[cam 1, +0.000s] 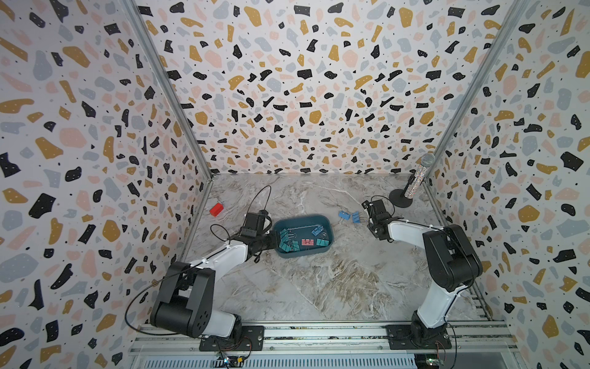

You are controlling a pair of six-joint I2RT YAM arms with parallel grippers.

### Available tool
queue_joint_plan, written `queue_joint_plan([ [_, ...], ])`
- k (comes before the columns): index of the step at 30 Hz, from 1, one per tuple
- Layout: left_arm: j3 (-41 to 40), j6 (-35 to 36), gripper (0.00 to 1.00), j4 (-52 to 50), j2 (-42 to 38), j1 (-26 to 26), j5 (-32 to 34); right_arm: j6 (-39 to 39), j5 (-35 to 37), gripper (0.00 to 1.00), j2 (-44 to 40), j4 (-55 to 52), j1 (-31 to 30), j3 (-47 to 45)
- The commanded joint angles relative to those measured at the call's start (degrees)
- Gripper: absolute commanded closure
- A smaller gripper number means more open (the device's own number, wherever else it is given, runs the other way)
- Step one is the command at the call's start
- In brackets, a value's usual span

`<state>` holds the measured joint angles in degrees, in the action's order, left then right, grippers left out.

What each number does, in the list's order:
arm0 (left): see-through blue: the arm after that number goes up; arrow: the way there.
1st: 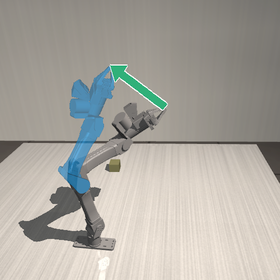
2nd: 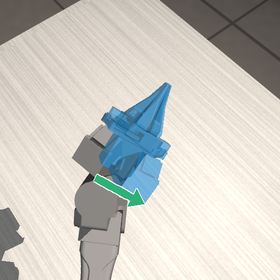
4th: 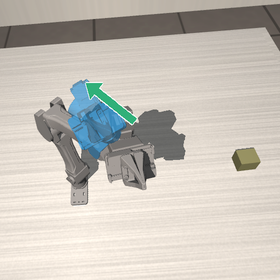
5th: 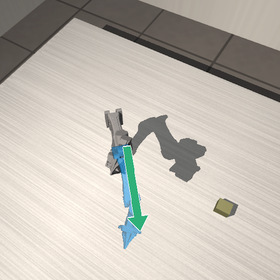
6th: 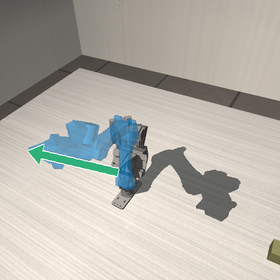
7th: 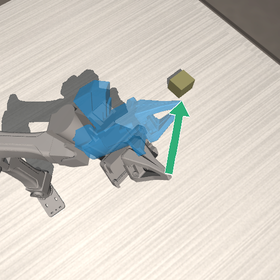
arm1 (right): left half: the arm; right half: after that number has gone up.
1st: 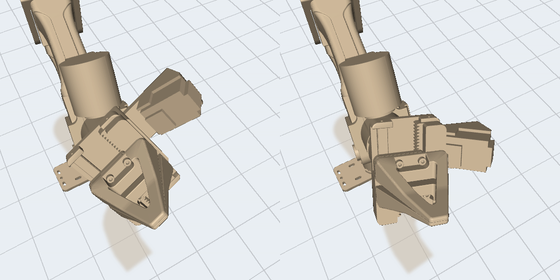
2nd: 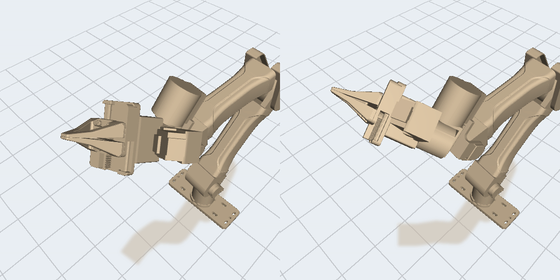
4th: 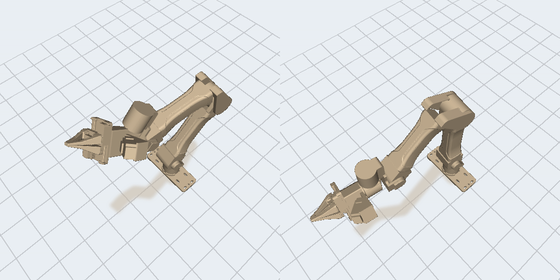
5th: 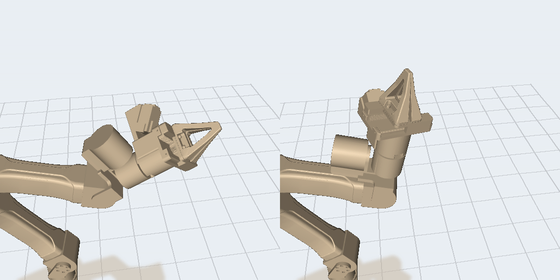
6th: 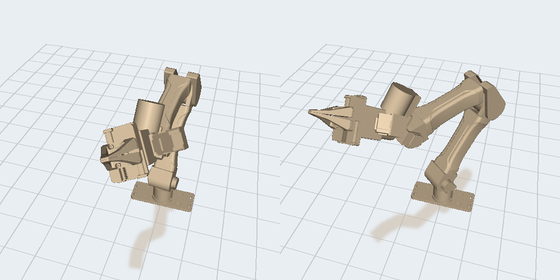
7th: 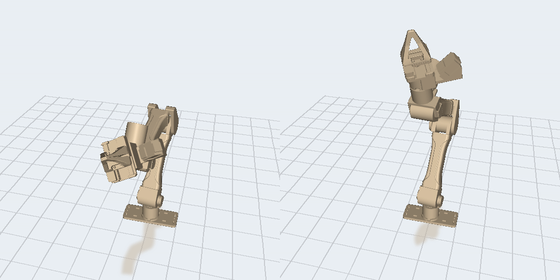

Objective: Take out the binder clips from the storage box
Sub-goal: Place the binder clip at the center of the board.

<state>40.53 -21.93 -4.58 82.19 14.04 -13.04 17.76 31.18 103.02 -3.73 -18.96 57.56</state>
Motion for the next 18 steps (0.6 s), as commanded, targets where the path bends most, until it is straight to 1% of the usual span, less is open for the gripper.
queue_joint_plan([
  [1, -0.5, -0.2, 0.70, 1.1, -1.7, -0.1, -0.4, -1.3, -0.5, 1.00, 0.2, 0.0, 0.2, -0.3],
  [7, -0.6, -0.2, 0.70, 1.1, -1.7, -0.1, -0.4, -1.9, -1.1, 0.99, 0.3, -0.4, 0.2, -0.3],
  [14, -0.7, -0.2, 0.70, 1.1, -1.7, -0.1, -0.2, -1.8, -1.4, 0.87, -0.3, -0.7, 0.3, -0.3],
  [18, -0.7, -0.2, 0.70, 1.0, -1.8, -0.1, -0.3, -2.0, -1.8, 0.83, -0.5, -1.2, 0.3, -0.3],
])
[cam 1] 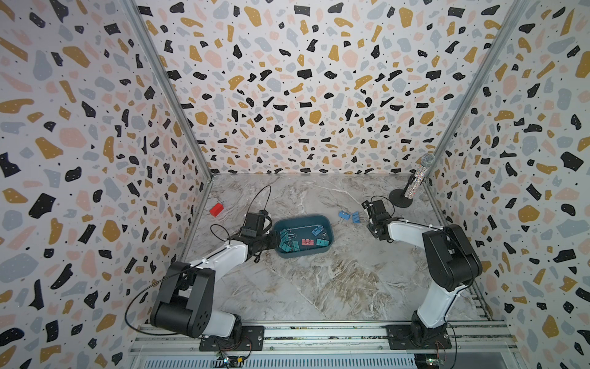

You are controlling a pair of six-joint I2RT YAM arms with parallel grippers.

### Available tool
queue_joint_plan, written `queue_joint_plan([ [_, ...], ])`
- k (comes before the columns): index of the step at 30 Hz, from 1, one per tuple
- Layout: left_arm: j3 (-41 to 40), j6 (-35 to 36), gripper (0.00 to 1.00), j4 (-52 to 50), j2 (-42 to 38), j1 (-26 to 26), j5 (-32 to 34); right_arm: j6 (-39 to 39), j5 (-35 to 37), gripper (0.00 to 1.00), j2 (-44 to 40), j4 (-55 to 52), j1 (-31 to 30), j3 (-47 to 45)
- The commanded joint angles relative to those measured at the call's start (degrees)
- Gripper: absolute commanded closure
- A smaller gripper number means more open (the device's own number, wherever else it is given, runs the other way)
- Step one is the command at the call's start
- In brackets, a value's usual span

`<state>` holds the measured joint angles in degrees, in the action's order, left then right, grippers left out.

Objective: Take out the binder clips from the storage box
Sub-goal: Place the binder clip at the center of the board, then pick up the binder clip from the storage box.

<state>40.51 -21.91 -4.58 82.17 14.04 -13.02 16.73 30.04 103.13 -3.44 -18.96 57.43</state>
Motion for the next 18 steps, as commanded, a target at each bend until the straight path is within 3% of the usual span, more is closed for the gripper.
queue_joint_plan([
  [1, -0.7, -0.2, 0.70, 1.1, -1.8, -0.1, -0.3, -1.1, -0.6, 0.83, -0.6, -1.5, 0.2, -0.2],
  [8, -0.9, -0.2, 0.70, 1.1, -1.9, -0.1, -0.3, -2.0, -1.7, 0.78, -3.5, -3.5, 0.2, 0.1],
  [18, -0.8, -0.5, 0.70, 1.0, -1.7, -0.1, 0.1, -1.1, -7.2, 0.66, -15.3, -11.3, 0.3, 3.6],
])
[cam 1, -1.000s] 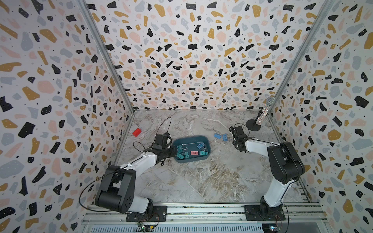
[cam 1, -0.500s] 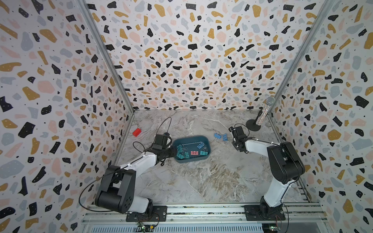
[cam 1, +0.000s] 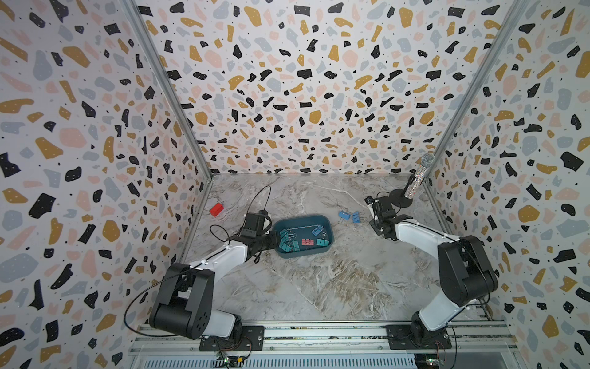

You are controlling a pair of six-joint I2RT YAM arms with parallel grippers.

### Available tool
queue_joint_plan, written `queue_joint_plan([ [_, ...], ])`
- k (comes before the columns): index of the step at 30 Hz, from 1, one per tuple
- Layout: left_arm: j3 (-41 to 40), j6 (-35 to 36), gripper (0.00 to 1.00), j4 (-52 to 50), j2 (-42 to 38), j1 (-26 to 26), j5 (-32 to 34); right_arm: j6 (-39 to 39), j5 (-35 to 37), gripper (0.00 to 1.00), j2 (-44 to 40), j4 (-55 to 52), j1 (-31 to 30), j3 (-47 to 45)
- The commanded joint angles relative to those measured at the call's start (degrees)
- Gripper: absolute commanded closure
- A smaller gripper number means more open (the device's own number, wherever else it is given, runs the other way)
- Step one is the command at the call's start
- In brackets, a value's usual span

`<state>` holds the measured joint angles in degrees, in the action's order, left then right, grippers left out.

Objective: Take out the binder clips from the storage box
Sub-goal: Pick up the binder clip from the storage box.

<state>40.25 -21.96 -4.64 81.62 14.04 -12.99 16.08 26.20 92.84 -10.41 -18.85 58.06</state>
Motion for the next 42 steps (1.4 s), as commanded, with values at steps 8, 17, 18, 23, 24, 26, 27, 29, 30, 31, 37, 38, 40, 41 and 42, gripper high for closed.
queue_joint_plan([
  [8, -0.5, -0.7, 0.72, 1.1, -1.0, -0.1, 0.2, -5.7, -28.4, 0.59, -13.8, -7.6, -0.6, 3.4],
  [17, -0.6, -1.3, 0.72, 1.1, -1.1, -0.1, 0.5, -3.5, -39.2, 0.58, -8.0, -8.1, -12.3, 8.3],
  [18, -0.6, -1.3, 0.72, 1.1, -1.2, -0.1, 0.4, -3.9, -40.6, 0.59, -6.6, -7.3, -13.6, 8.9],
  [23, -1.1, -1.5, 0.74, 1.1, -2.0, -0.1, 0.7, -5.2, -46.5, 0.59, 0.1, -4.4, -18.3, 12.4],
  [24, -1.1, -1.5, 0.74, 1.1, -2.1, -0.1, 0.8, -5.4, -47.0, 0.59, 1.7, -4.2, -19.4, 13.5],
  [26, -1.1, -1.5, 0.74, 1.1, -2.1, -0.1, 0.8, -5.8, -48.6, 0.60, 4.4, -3.6, -20.8, 15.5],
  [27, -1.2, -1.4, 0.75, 1.1, -2.1, -0.1, 0.8, -6.4, -49.1, 0.60, 5.9, -3.1, -21.3, 16.4],
  [29, -1.2, -1.7, 0.76, 1.2, -2.2, -0.1, 0.7, -7.1, -50.3, 0.60, 8.3, -2.1, -22.2, 18.1],
  [30, -1.3, -1.7, 0.77, 1.2, -2.2, -0.1, 0.6, -7.6, -50.7, 0.60, 9.6, -1.4, -22.6, 18.8],
  [31, -1.3, -1.8, 0.78, 1.3, -2.2, -0.1, 0.6, -7.8, -51.1, 0.61, 10.7, -1.0, -22.9, 19.6],
  [37, -1.3, -2.0, 0.81, 1.6, -2.2, 0.0, 0.1, -7.8, -52.3, 0.61, 17.2, -1.5, -24.7, 25.0],
  [38, -1.4, -2.0, 0.81, 1.5, -2.3, 0.0, 0.1, -7.7, -52.5, 0.61, 18.0, -1.7, -24.8, 25.9],
  [40, -1.5, -2.0, 0.82, 1.6, -2.5, 0.0, 0.2, -7.7, -52.8, 0.61, 19.6, -2.1, -25.1, 27.4],
  [41, -1.6, -2.0, 0.82, 1.6, -2.6, 0.0, 0.2, -7.7, -53.1, 0.61, 20.3, -2.3, -25.3, 28.1],
  [42, -1.6, -2.0, 0.81, 1.5, -2.7, 0.0, 0.2, -7.7, -53.3, 0.61, 20.9, -2.2, -25.4, 28.5],
])
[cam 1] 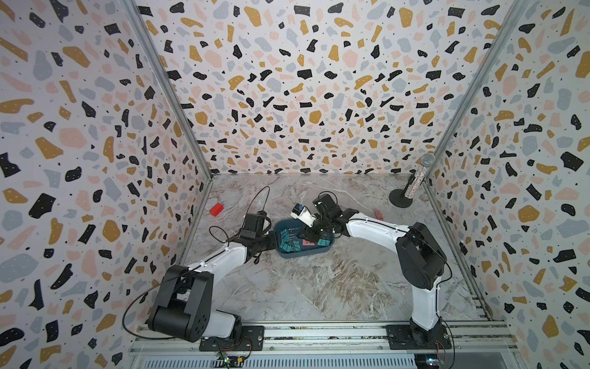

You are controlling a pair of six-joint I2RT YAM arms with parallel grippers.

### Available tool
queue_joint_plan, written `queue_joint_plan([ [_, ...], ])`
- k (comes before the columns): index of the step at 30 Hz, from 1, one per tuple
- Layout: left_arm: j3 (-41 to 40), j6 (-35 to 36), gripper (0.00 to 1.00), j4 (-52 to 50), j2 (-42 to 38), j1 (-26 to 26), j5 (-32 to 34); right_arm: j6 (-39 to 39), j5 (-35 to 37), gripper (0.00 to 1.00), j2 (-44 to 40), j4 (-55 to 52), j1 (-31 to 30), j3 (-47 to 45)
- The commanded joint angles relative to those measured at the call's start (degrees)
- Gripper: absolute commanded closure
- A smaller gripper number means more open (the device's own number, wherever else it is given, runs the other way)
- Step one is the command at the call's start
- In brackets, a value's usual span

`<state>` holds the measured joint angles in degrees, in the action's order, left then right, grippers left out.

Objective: Take out the binder clips from the storage box
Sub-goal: Pick up the binder clip from the storage box.

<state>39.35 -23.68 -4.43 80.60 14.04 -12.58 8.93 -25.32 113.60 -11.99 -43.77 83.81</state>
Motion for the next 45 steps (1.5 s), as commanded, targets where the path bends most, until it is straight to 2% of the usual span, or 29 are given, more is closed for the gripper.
queue_joint_plan([
  [1, -0.8, -0.2, 0.81, 1.3, -1.7, 0.0, -0.2, -0.7, -2.0, 0.61, 0.7, -0.7, -0.5, 3.2],
  [21, -0.9, -0.2, 0.81, 1.3, -2.0, 0.0, -0.1, -0.8, -4.7, 0.64, 9.1, -3.3, -2.2, 10.7],
  [34, -0.9, -0.2, 0.81, 1.3, -2.1, 0.0, -0.2, -1.0, -5.0, 0.68, 11.1, -3.9, -2.3, 12.0],
  [45, -0.9, -0.1, 0.81, 1.3, -2.3, 0.0, -0.3, -1.7, -5.9, 0.80, 12.4, -4.2, -2.4, 13.1],
])
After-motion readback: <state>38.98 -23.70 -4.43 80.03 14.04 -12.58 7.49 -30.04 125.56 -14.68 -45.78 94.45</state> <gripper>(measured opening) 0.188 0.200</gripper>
